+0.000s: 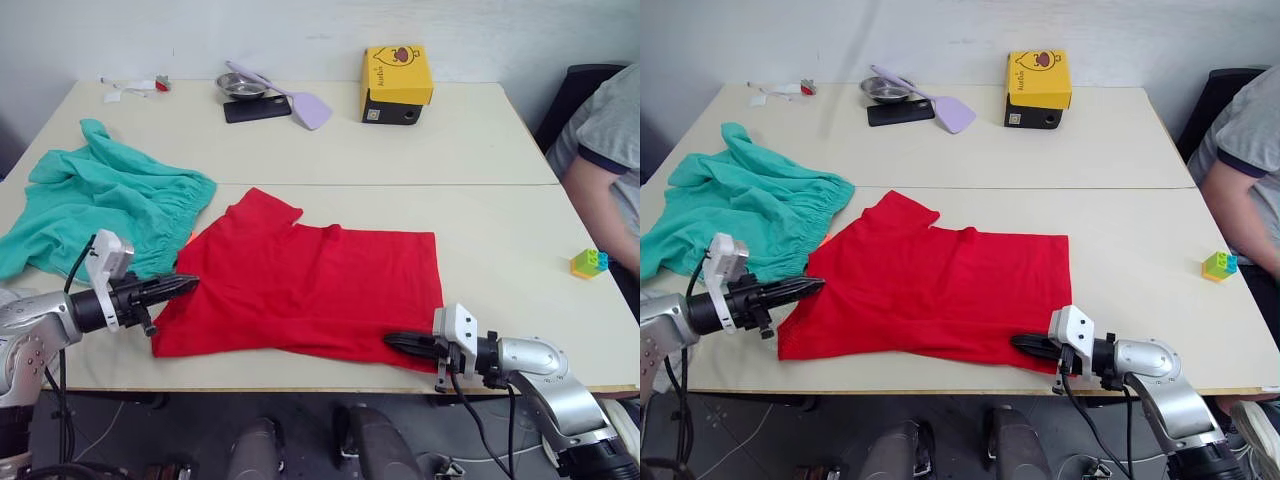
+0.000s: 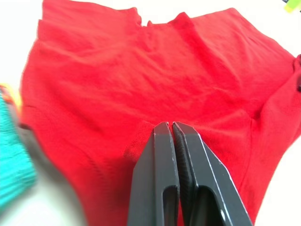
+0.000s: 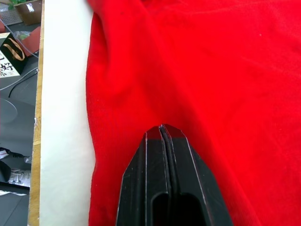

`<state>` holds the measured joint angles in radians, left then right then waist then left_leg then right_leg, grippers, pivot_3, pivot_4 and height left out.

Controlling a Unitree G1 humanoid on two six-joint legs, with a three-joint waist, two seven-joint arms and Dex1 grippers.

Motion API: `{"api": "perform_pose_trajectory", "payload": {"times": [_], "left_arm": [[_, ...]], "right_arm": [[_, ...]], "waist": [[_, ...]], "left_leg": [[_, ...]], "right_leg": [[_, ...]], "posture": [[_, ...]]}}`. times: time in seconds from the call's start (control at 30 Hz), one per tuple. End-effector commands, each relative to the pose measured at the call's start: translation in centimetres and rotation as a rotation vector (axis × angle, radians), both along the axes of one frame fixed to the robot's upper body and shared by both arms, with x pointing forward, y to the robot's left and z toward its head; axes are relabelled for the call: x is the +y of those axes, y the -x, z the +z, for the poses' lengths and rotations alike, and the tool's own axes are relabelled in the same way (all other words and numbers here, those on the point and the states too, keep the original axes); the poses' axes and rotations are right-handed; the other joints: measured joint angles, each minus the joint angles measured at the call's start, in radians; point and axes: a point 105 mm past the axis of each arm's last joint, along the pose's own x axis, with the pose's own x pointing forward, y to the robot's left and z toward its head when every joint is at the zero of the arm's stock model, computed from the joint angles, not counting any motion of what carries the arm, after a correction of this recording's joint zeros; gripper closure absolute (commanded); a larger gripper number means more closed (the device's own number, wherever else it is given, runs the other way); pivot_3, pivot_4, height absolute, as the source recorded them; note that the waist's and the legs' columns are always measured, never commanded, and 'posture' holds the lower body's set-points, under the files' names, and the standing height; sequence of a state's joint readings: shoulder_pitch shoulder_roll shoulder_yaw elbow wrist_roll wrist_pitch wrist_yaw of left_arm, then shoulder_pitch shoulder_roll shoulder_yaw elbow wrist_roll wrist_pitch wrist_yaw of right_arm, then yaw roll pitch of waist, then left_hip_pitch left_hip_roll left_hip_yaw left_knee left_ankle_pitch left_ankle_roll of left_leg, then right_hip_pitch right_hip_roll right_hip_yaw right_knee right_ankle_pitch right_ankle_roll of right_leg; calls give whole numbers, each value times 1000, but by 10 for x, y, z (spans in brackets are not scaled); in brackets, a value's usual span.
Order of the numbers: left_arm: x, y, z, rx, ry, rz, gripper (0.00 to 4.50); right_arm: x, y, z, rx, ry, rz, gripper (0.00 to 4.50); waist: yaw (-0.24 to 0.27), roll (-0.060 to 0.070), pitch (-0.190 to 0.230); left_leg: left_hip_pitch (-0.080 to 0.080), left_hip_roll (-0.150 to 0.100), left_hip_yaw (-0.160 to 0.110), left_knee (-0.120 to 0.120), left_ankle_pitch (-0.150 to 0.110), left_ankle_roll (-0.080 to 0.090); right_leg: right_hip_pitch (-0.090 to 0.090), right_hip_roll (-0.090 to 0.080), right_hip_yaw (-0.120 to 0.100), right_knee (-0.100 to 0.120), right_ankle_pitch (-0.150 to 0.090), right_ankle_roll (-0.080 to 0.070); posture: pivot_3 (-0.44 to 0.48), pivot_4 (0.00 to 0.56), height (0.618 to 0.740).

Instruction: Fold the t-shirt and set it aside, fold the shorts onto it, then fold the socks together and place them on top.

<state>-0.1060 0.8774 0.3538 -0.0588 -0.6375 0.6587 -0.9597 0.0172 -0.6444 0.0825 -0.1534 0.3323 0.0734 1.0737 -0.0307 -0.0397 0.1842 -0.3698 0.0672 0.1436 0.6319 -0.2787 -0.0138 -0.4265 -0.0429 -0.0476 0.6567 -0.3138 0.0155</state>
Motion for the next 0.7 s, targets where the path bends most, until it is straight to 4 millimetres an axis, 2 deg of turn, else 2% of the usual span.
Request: {"api": "perform_pose_trajectory", "payload": {"times": [0.03, 0.27, 0.53, 0.7], "left_arm": [[7, -4, 14, -105, -35, 10, 4397], [1, -19, 17, -199, -58, 9, 4397], [-17, -32, 4, -225, -115, -80, 4397], [-24, -41, 5, -279, -125, -94, 4397]], "right_arm": [[2, 1, 6, -18, -23, 3, 4500], [1, 1, 5, -14, -22, 1, 4500], [2, 2, 4, -10, -22, -1, 4500], [4, 1, 4, -10, -29, -4, 4500]], "waist": [[1, 0, 0], [2, 0, 0], [3, 0, 0], [2, -1, 0]], "left_leg": [[0, 0, 0, 0, 0, 0], [0, 0, 0, 0, 0, 0], [0, 0, 0, 0, 0, 0], [0, 0, 1, 1, 0, 0]], "right_leg": [[0, 0, 0, 0, 0, 0], [0, 0, 0, 0, 0, 0], [0, 0, 0, 0, 0, 1], [0, 0, 0, 1, 0, 1]], "posture": [[0, 150, 740], [0, 150, 740], [0, 150, 740], [0, 150, 740]]}}
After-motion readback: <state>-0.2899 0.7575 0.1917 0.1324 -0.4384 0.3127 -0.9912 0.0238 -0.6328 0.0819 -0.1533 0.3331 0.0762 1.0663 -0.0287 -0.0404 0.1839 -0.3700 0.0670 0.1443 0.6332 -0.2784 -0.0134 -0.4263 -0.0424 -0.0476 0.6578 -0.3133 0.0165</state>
